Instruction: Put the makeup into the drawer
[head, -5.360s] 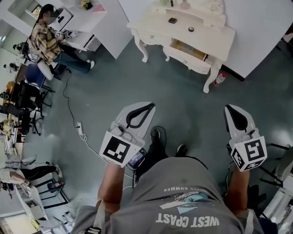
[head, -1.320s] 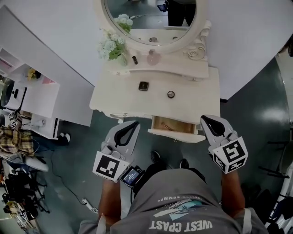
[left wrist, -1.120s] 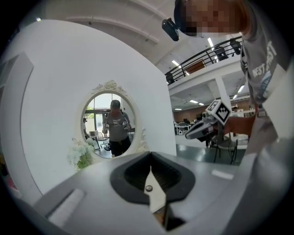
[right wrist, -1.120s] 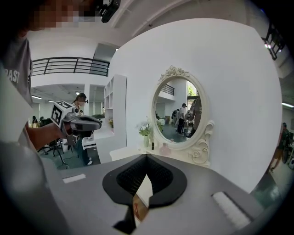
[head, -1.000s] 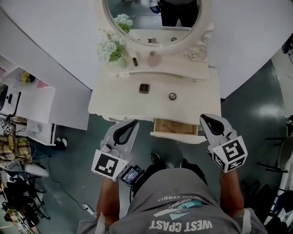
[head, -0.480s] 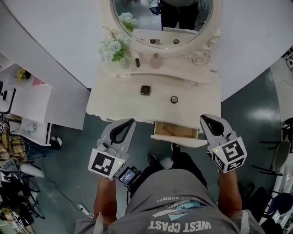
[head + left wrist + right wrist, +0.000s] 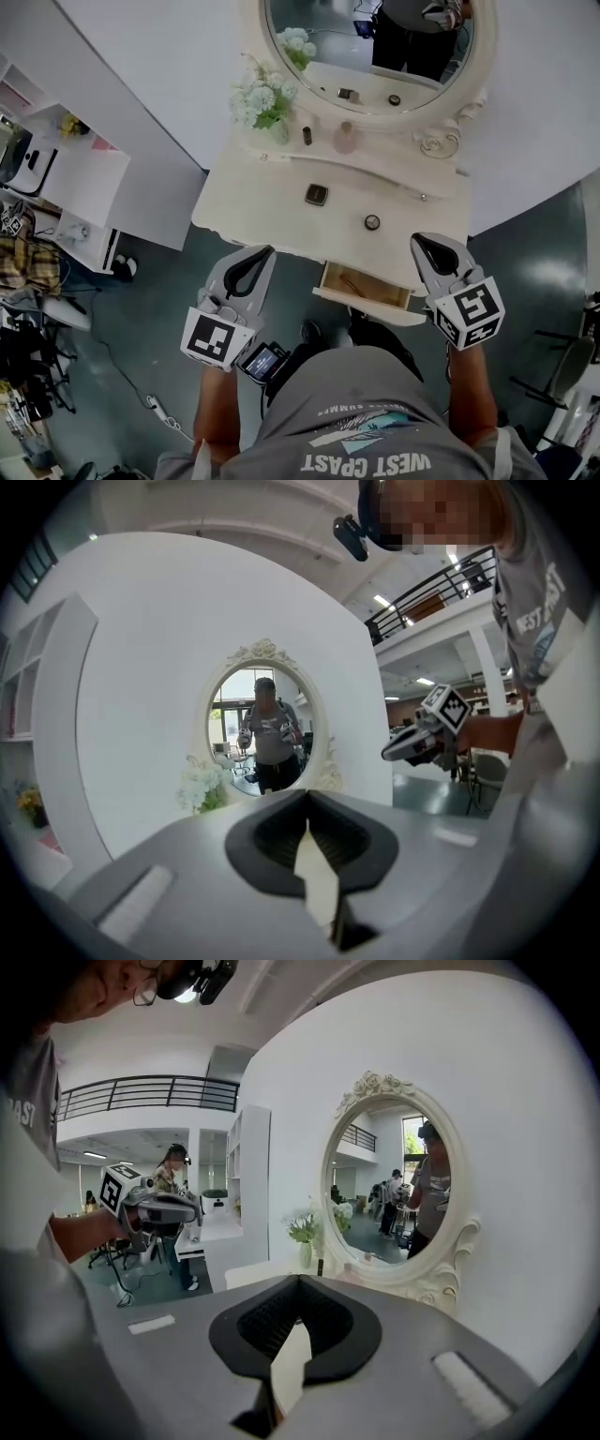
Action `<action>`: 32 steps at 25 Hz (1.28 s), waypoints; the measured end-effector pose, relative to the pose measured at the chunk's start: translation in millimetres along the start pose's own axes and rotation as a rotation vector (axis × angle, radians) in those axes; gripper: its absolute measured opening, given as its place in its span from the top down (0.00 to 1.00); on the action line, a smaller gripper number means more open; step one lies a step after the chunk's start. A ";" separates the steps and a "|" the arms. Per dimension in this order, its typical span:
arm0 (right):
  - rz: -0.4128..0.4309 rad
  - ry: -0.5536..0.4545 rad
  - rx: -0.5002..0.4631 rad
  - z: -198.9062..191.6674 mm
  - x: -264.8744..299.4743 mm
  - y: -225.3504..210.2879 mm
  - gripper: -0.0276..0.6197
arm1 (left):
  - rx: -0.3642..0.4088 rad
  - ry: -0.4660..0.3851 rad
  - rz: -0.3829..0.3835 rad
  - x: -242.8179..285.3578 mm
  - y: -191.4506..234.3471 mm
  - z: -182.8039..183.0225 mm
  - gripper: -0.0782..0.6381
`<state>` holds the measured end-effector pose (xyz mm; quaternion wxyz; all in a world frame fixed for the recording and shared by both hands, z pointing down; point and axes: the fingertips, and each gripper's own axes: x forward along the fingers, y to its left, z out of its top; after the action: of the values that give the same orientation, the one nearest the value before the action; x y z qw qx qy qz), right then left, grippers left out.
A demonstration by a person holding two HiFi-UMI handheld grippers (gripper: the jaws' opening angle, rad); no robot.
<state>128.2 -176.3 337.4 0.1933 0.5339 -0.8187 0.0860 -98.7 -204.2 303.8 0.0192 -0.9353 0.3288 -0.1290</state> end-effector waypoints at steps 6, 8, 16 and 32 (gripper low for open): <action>0.069 -0.008 -0.027 13.4 28.5 -11.6 0.95 | 0.019 0.010 0.072 1.2 14.3 2.8 0.89; 0.088 -0.005 -0.035 16.8 38.7 -14.8 0.95 | 0.009 0.031 0.101 1.6 20.4 4.0 0.89; 0.150 0.012 -0.057 17.3 87.0 -24.7 0.95 | -0.046 0.071 0.170 -0.5 39.7 -15.8 0.89; 0.214 0.019 -0.091 20.2 205.0 -46.2 0.95 | -0.138 0.162 0.269 6.7 77.0 -69.9 0.89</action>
<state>92.7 -374.9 399.7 0.2146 0.4334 -0.8721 0.0739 -158.4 -265.2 363.6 -0.0545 -0.8685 0.4597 -0.1774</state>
